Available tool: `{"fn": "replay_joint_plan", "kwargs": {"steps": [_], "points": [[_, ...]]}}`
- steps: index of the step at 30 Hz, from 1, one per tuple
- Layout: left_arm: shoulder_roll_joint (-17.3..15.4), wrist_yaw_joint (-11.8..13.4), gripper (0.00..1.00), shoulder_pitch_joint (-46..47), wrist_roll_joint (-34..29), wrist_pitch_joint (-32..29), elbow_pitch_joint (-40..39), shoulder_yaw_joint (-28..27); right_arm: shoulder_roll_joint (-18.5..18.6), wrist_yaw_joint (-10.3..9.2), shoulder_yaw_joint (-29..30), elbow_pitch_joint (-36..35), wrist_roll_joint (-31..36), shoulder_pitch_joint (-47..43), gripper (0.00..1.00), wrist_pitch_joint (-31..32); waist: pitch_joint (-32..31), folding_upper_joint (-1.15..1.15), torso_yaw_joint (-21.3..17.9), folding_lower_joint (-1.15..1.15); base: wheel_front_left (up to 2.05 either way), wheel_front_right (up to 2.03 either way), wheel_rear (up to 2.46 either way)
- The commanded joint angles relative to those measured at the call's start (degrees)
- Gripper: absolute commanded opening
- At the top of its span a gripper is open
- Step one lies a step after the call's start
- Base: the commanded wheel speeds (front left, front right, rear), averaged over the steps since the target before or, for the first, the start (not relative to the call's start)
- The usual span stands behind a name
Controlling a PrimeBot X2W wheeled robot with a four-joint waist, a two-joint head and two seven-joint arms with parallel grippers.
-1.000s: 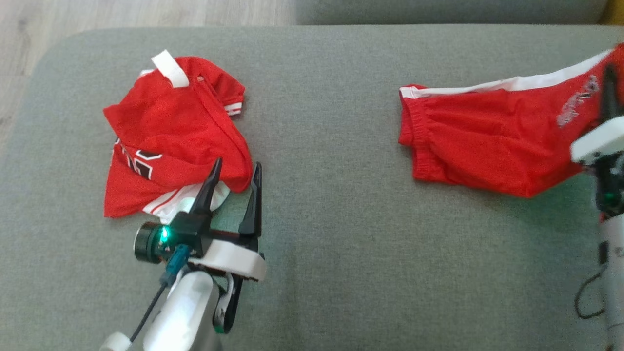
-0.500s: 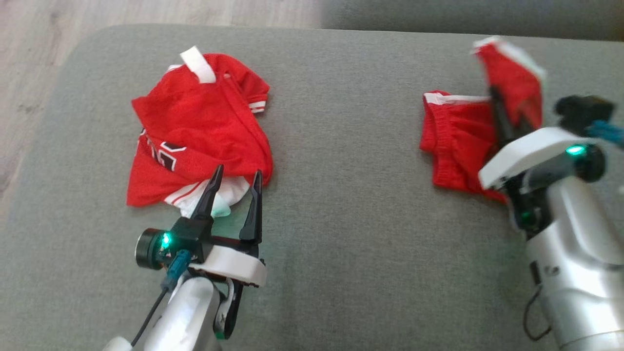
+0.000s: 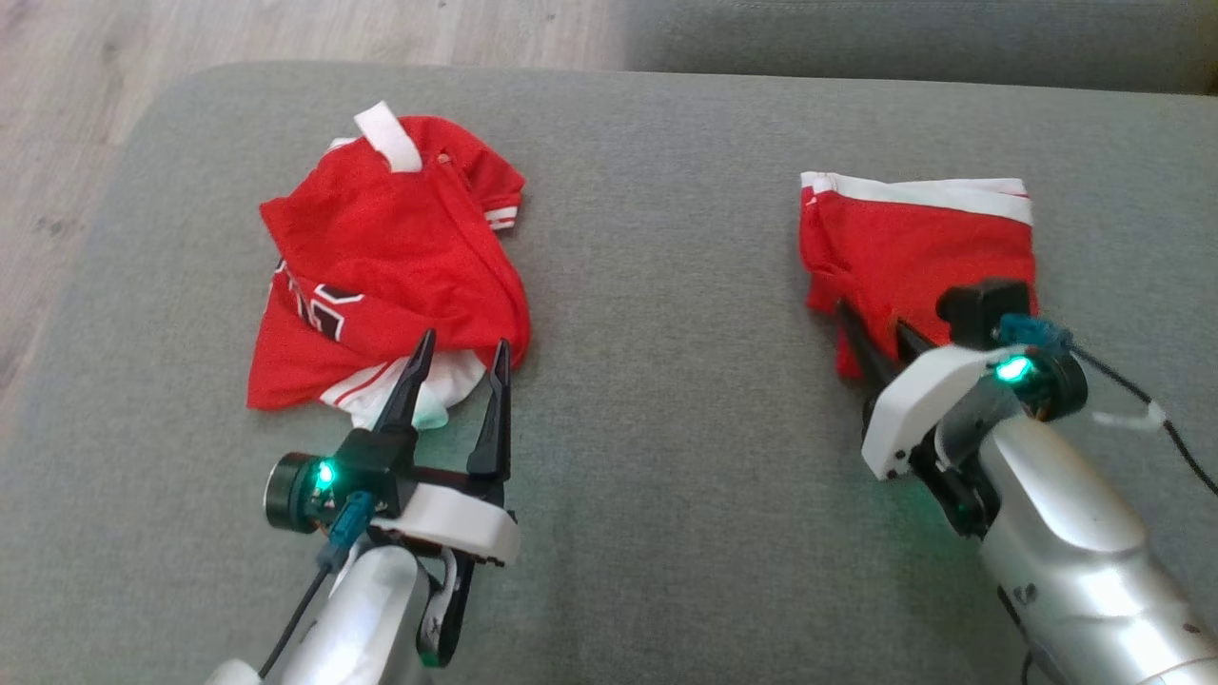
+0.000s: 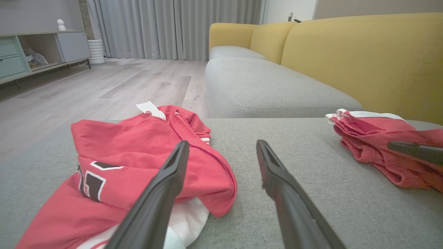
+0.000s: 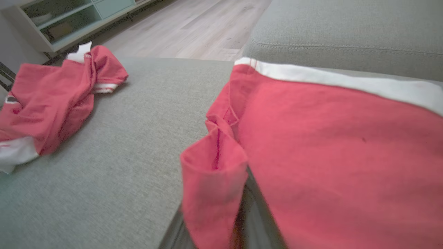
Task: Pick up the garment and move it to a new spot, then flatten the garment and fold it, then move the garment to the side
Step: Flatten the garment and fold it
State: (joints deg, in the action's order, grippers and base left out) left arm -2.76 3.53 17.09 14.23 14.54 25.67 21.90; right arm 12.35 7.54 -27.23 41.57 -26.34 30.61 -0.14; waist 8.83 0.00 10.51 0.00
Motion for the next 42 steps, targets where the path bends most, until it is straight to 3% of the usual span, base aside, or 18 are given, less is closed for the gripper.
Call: {"fn": "replay_joint_plan", "kwargs": {"steps": [1, 6, 12, 15, 20, 28, 37, 38, 39, 42], "points": [[-0.38, 0.19, 1.0, 0.42, 0.5, 0.46, -1.46, -1.69, 0.0, -0.05, -1.12, -0.43, 0.45, 1.28, 1.0, -1.41, -0.23, 0.0, -0.49, 0.0, 0.0, 0.0, 0.0], [-0.65, 0.21, 1.0, -0.02, 0.72, 0.46, -1.96, -2.07, -1.94, -0.05, -0.03, 2.91, 2.95, 2.6, 1.0, -8.01, -1.49, 0.0, -2.72, 0.0, 0.0, 0.0, 0.0], [-0.85, 0.34, 1.0, -0.94, 0.78, 0.46, -3.89, -2.86, -6.33, -0.05, 11.23, 3.15, 7.04, 1.22, 1.0, -14.19, -3.74, 0.0, -5.97, 0.0, 0.0, 0.0, 0.0], [-0.86, 0.44, 1.0, -1.29, 0.65, 0.46, -5.26, -3.29, -7.72, -0.05, 18.32, -0.12, 12.06, -1.04, 1.0, -14.76, -4.24, 0.0, -7.72, 0.0, 0.0, 0.0, 0.0], [-0.78, 0.4, 1.0, -1.57, 0.42, 0.46, -7.12, -4.13, -9.31, -0.05, 28.12, -11.55, 19.17, -8.22, 1.0, -14.84, -4.36, 0.0, -9.73, 0.0, 0.0, 0.0, 0.0], [-0.42, 0.0, 1.0, -3.0, 0.34, 0.46, -8.29, -5.59, -9.46, -0.05, 28.37, -21.56, 18.54, -19.02, 1.0, -14.85, -3.7, 0.0, -10.57, 0.0, 0.0, 0.0, 0.0], [-0.22, -0.86, 1.0, -1.81, -0.39, 0.46, -8.75, -5.92, -9.47, -0.05, 29.14, -24.21, 18.43, -17.94, 1.0, -14.85, 0.08, 0.0, -8.62, 0.0, 0.0, 0.0, 0.0], [-0.2, -1.0, 1.0, -1.36, -0.55, 0.46, -8.85, -5.83, -9.47, -0.05, 29.15, -24.1, 18.56, -16.96, 0.8, -14.75, 0.94, 0.0, -8.18, 0.0, 0.0, 0.0, 0.0], [-0.19, -1.12, 1.0, -0.89, -0.69, 0.46, -8.93, -5.74, -9.47, -0.05, 29.17, -23.9, 18.69, -15.76, 0.02, -14.53, 1.76, 0.0, -7.74, 0.0, 0.0, 0.0, 0.0], [-0.16, -1.39, 1.0, 0.5, -0.86, 0.46, -9.17, -5.4, -9.47, -0.05, 29.33, -22.62, 19.75, -11.37, 0.0, -12.72, 4.81, 0.0, -6.21, 0.0, 0.0, 0.0, 0.0]]}}
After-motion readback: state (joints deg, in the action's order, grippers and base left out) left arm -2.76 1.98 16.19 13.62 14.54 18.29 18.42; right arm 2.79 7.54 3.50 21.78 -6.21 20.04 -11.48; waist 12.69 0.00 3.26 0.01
